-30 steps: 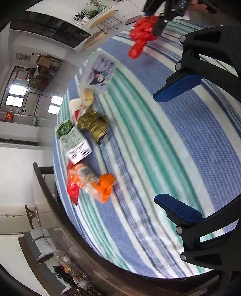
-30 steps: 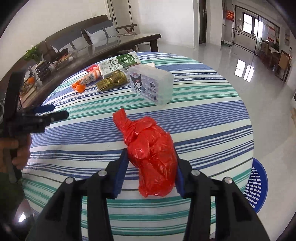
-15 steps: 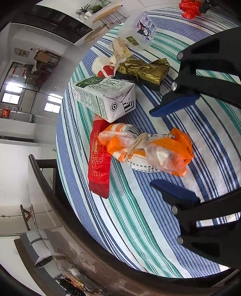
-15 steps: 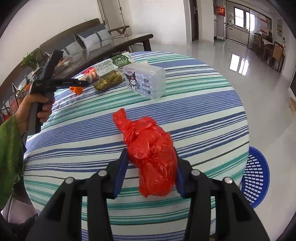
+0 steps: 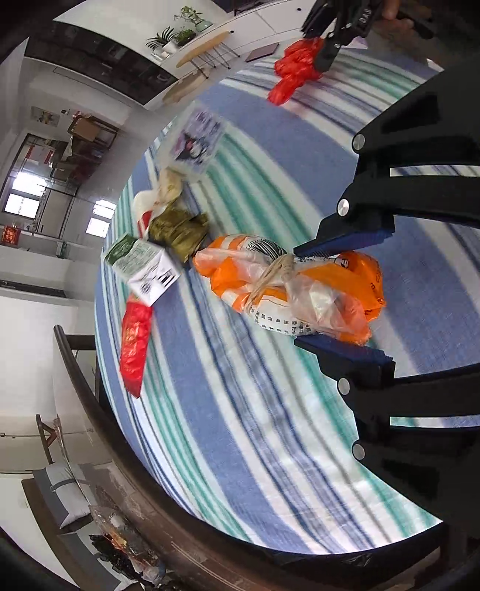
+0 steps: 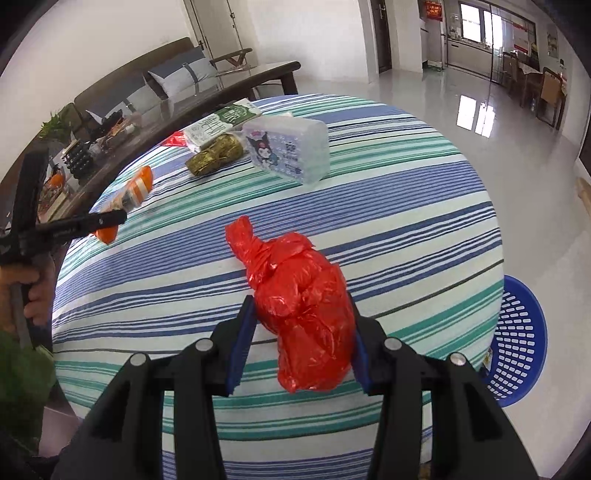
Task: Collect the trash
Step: 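Grasp the orange-and-white plastic bag bundle with the left tool while the right tool holds the red bag, then carry the red bag and orange bundle over the blue wastebasket with both tools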
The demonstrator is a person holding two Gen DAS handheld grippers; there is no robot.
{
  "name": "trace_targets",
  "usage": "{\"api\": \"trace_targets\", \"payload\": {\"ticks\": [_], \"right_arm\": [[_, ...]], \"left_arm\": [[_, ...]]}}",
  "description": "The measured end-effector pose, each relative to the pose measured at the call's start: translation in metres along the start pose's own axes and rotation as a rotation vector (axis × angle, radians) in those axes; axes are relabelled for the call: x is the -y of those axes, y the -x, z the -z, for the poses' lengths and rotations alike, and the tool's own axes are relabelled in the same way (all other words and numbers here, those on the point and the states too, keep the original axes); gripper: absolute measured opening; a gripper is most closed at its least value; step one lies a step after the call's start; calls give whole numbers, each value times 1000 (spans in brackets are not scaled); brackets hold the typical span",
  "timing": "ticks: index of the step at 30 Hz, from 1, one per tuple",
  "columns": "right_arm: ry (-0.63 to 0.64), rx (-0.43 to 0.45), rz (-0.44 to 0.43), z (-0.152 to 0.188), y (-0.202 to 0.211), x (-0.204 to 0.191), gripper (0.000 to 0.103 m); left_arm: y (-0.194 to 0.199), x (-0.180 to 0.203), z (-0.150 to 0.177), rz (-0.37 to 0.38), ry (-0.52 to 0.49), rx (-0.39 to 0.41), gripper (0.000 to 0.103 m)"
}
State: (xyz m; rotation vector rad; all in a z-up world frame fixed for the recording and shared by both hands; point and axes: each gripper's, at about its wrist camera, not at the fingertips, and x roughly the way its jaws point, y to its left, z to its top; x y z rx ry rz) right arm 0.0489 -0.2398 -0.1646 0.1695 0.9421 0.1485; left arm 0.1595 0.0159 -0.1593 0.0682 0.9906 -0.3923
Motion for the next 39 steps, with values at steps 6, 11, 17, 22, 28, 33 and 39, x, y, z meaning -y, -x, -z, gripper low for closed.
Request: {"api": "trace_targets", "payload": {"ticks": [6,11,17,22,28,33,39], "right_arm": [[25,-45,-81,7,13,-10,66],[90,-60,-55,4,21,-13,68],[218,-120,-9,-10,9,-21,70],[271,-165,15,-15,-11,-26,70],[268,-167,-15,-18,-12,-27,43],[198,-87,-42,-21,10,-19,42],[65,-31,-73,-21,26,13,42]], "left_arm": [[10,27,35,53,-52,-16,71],[5,32,30,52,-94,-22,77],[-4,29,17,22,-143,-38,84],[-17,22,13,-5,-139,-69,81],[-19,26,13,-36,-154,-61,45],[-6,40,14,-9,-164,-20,43],[18,78,13,61,-191,33,43]]}}
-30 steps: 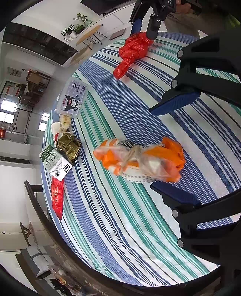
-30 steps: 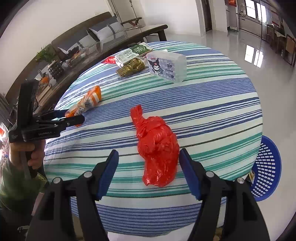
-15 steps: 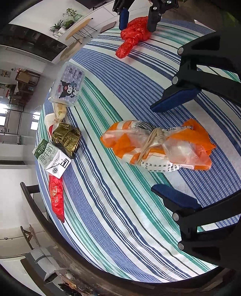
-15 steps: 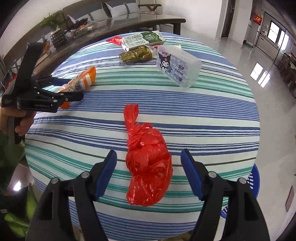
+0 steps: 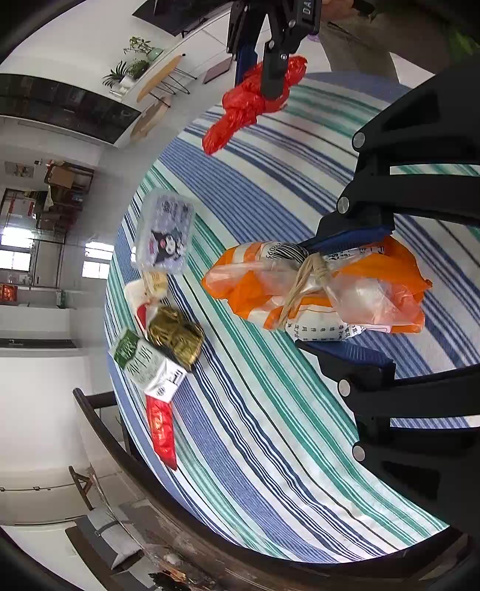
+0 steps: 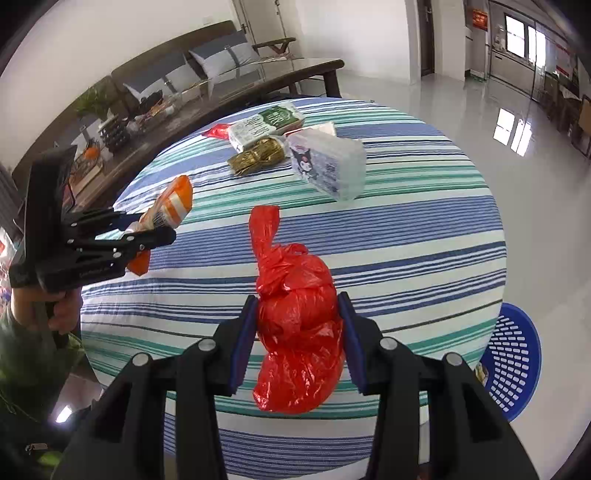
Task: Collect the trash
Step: 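Carry the red bag and orange bundle over the blue wastebasket with both tools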
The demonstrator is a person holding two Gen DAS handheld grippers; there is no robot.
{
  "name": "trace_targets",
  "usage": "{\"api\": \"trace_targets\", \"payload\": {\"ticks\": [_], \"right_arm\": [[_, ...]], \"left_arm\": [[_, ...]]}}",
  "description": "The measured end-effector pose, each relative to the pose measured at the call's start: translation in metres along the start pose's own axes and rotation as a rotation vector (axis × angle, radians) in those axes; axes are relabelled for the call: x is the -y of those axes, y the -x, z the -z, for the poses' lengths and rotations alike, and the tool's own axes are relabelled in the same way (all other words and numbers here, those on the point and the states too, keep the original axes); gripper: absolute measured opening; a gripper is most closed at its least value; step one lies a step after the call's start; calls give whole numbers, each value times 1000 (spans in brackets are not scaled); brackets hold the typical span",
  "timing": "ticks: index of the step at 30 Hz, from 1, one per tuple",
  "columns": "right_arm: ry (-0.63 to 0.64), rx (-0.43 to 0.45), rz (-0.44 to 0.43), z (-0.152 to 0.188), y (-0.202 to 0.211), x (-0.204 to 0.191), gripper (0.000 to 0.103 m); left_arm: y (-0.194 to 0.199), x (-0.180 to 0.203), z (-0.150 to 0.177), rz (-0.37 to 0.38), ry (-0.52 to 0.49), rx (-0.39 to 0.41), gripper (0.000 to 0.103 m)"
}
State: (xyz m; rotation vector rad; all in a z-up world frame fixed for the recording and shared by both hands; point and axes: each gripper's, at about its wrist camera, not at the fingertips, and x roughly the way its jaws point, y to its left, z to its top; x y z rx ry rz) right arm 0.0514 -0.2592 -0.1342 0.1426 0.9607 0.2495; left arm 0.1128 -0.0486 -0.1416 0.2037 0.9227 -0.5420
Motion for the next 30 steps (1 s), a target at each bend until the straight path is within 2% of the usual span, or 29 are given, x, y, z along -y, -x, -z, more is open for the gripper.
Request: {"api": "trace_targets", "payload": {"ticks": [7,13,17,23,30], "right_arm": [[-164,71,17,20,28,58,42],[-357,118,120,49,51,141,42],[-434,137,197,56,70,196,42],[-499,126,282,64,78,266,42],[-578,84,308,87,49,333,42]], "left_arm": [[5,73,-15,112,-65,28,43],[-15,163,-28,232,-145,-10,43],[-31,230,-40,297,-213,-32,43],[-78,311,-66,330,-250,-51,44],[-159,361,-75,331,-219,-131,44]]}}
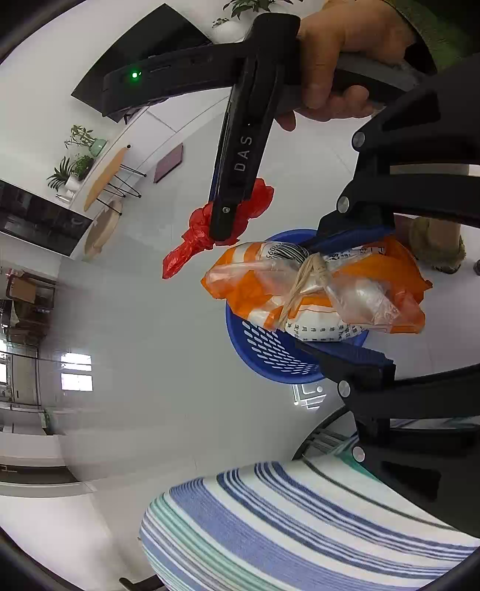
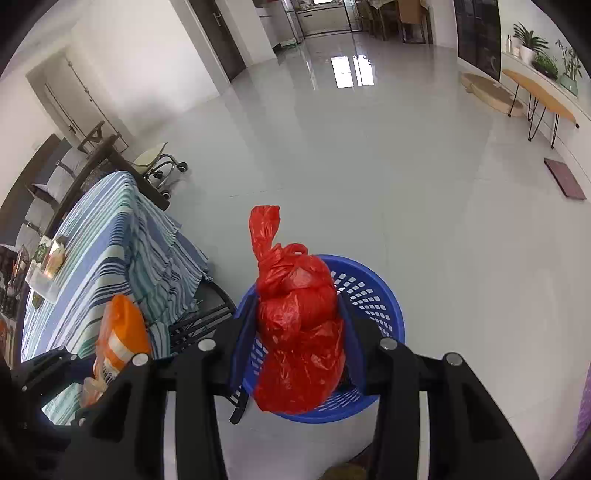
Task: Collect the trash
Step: 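Open both tools to drop the bags into the wastebasket, then move both tools back over the table toward the clear plastic box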
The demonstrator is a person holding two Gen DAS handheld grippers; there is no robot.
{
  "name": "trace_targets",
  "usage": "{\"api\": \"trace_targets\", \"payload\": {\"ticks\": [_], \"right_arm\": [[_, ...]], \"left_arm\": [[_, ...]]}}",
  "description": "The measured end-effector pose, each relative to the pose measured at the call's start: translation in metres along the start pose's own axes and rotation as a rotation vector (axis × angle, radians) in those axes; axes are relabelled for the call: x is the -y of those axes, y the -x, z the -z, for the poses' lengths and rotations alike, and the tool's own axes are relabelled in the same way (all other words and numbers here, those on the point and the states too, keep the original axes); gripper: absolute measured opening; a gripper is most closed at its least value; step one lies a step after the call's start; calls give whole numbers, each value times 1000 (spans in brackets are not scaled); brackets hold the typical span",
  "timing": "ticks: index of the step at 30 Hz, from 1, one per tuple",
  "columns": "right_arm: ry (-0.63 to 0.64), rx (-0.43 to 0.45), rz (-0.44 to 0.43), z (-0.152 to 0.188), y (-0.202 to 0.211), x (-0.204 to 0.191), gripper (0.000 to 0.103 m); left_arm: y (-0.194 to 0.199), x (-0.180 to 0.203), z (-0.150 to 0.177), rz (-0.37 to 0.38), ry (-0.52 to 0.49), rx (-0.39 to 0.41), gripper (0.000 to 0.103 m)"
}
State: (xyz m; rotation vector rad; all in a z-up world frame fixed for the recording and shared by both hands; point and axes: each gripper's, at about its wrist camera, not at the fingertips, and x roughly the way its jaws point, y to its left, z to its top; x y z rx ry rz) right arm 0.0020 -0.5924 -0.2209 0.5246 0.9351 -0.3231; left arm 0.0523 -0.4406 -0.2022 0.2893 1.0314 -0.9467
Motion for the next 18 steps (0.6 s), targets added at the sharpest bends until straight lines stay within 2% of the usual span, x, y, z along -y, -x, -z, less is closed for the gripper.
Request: {"api": "trace_targets", "payload": {"ticks": [6,11,13,14,16,18], "right_arm": [[-57,-25,-22,-3,-17,22,43],[-94,-31,-28,-8,-24,33,46],[-117,-26,-30,-10,-27,39,59],[-132,-21,-36,-10,-27,41,64],[-140,-11,-43,-12,-23,43,67],[-130,20,-30,-13,-13,40,77]], "left_arm": [[-55,1,-12,-2,35,-34,45],[-88,1,-19,-43,14,-51,46],[-96,-1,-21,-59,18,-57,59],[-100,-1,-22,-60,22,-60,61],[-100,-3,-24,-66,26,-64,69],[-92,-3,-26,-64,25,-48,76]]}}
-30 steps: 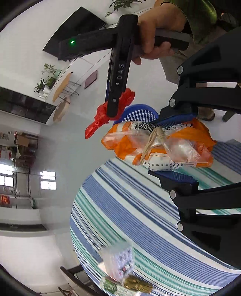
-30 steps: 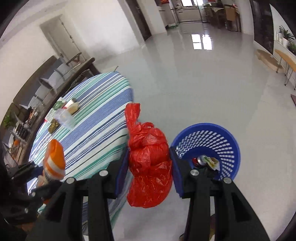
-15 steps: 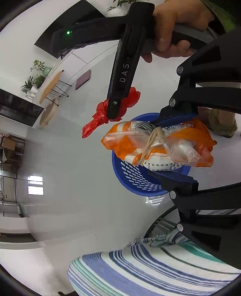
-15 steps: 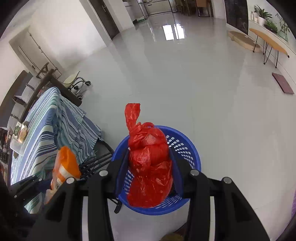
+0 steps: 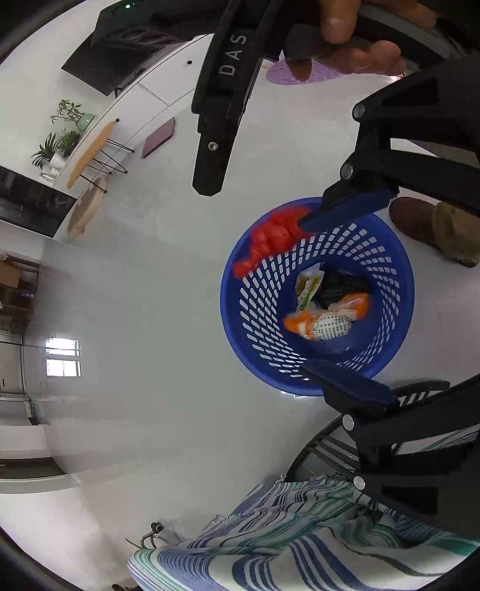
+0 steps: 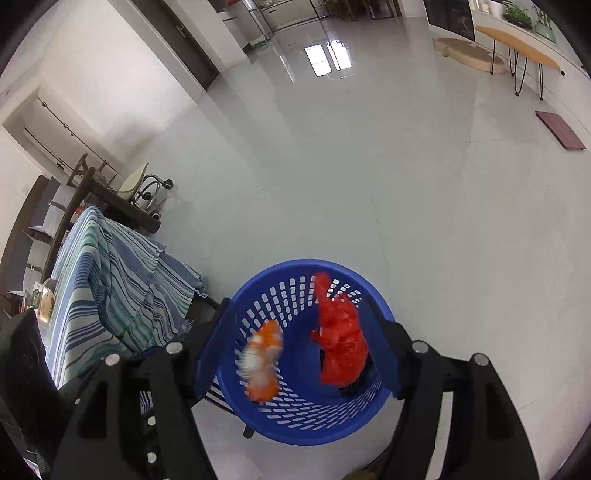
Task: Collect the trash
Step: 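Move both tools back over the table toward the clear plastic box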
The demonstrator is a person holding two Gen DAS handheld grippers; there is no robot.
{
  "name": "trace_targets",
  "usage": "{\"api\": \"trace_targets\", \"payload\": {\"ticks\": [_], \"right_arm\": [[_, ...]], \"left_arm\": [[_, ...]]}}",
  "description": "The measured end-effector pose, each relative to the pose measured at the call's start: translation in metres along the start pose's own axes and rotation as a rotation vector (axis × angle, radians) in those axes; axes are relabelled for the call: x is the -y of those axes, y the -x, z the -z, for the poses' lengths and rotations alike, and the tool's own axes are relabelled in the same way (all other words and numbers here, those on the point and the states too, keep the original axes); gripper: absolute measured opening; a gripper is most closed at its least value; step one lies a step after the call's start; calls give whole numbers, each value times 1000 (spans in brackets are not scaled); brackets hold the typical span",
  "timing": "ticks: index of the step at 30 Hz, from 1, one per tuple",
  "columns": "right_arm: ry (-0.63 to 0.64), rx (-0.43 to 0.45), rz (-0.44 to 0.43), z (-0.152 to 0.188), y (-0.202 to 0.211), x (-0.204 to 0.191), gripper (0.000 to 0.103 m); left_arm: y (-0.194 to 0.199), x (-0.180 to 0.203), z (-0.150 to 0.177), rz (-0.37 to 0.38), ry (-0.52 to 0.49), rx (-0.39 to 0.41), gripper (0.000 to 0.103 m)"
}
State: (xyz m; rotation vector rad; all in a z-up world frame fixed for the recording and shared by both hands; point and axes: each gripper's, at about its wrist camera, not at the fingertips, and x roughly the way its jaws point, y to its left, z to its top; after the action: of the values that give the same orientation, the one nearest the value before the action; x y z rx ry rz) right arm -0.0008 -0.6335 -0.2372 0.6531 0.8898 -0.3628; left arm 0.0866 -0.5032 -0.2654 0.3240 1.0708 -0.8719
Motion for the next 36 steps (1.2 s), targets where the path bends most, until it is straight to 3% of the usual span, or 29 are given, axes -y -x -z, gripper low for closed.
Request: {"api": "trace_targets", "payload": {"ticks": [6,8,13,18,21,27,36], "right_arm": [[71,131,18,7,38,-26,98],[115,167,19,16,47,-44,98],[290,184,-22,55,56,-106,98],[451,187,-106,107,65,-182,98],[531,187,-147,135,71,-226,98],[654,141,-180,170,65,-293,98],[741,43,-172,193,38,-350,98]], "left_arm": [[77,4,9,36,-17,101,91],[111,0,22,38,-30,145,95],[171,-44,72,-85,-21,186,97],[201,-109,120,-246,63,161,97],[217,-151,145,-275,154,154,97],[241,-206,175,-372,219,163,97],[256,-262,210,-431,274,152,97]]}}
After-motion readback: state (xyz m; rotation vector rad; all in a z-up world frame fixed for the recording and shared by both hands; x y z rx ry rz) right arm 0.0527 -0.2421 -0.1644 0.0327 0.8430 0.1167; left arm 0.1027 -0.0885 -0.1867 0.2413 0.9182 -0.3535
